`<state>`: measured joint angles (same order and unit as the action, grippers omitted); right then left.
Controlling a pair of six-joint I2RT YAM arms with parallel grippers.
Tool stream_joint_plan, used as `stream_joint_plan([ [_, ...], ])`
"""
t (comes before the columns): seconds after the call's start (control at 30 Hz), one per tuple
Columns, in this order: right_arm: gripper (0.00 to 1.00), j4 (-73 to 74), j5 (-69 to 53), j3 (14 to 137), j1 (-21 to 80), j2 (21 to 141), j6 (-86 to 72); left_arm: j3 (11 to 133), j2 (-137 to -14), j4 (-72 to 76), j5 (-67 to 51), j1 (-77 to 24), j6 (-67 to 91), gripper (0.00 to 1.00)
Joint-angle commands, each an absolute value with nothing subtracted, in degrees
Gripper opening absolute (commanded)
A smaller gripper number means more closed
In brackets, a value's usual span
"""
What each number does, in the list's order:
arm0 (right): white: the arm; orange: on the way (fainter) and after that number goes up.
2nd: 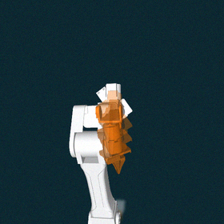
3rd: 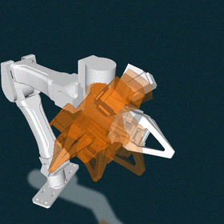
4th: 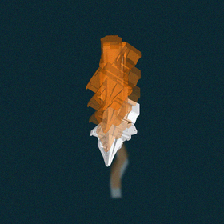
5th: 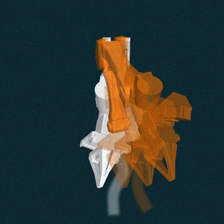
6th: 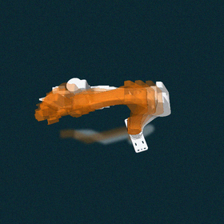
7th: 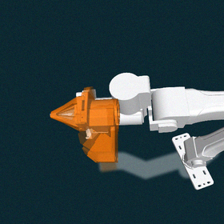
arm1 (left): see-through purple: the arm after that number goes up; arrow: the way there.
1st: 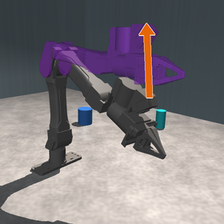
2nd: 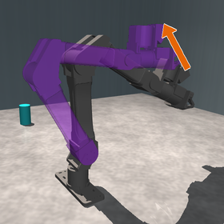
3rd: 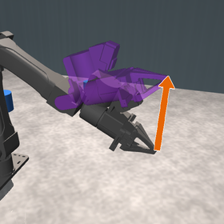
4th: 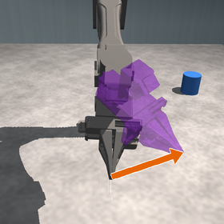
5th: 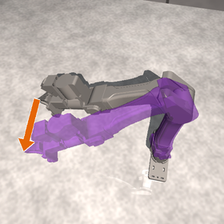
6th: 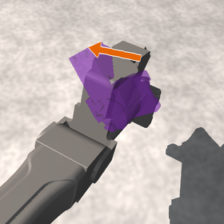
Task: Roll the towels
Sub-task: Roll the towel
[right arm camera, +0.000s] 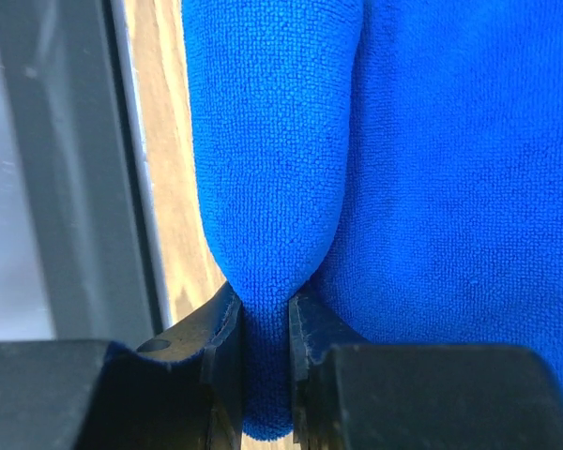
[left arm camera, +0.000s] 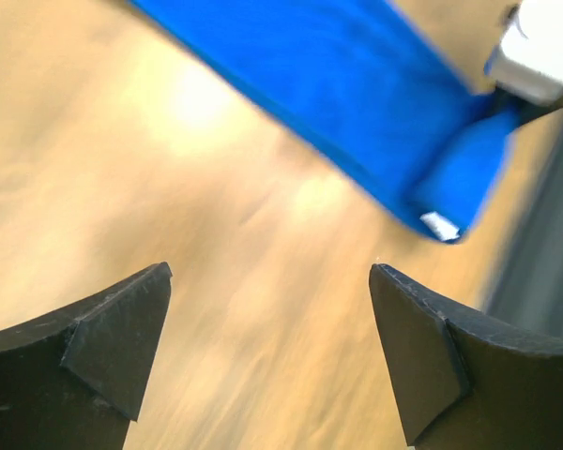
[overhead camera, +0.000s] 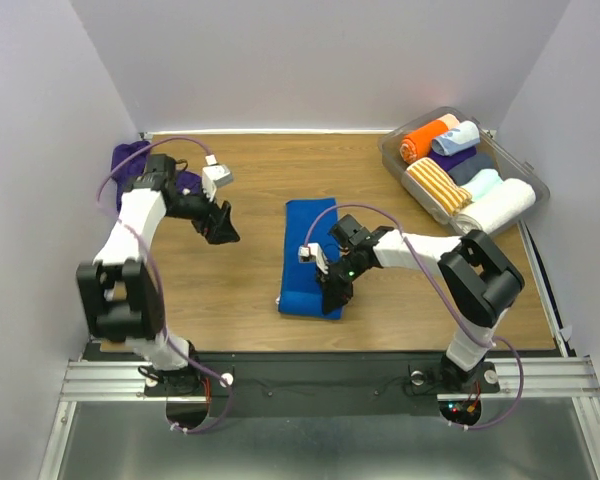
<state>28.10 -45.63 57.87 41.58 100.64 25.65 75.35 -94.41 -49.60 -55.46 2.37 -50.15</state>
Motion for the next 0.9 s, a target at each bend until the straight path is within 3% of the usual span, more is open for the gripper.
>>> stream_joint_plan([
  [0.0, 0.02, 31.20, -54.83, 61.08, 39.73, 103.61, 23.47, 67.10, -78.95, -38.42, -48.88, 0.97, -48.51, 0.99],
  [0.13, 0.02, 33.22, -60.28, 63.10, 37.36, 108.10, 22.94, 56.98, -65.15, -32.97, -37.64, -7.47, -54.40, 0.99],
  [0.3, 0.06, 37.17, -63.54, 65.56, 36.39, 112.49, 25.75, 37.23, -51.44, -23.14, -27.17, -25.70, -59.76, 0.99],
  [0.43, 0.07, 42.35, -63.81, 69.68, 36.39, 116.45, 27.68, 29.37, -43.87, -15.57, -19.70, -38.56, -58.20, 0.98],
  [0.6, 0.08, 45.61, -63.81, 72.33, 36.39, 120.49, 28.21, 26.72, -47.19, -6.96, -11.79, -52.18, -55.64, 0.98],
  [0.87, 0.10, 50.00, -64.68, 75.76, 36.12, 124.54, 31.98, 30.94, -61.08, -3.17, -12.13, -60.11, -54.40, 0.96],
])
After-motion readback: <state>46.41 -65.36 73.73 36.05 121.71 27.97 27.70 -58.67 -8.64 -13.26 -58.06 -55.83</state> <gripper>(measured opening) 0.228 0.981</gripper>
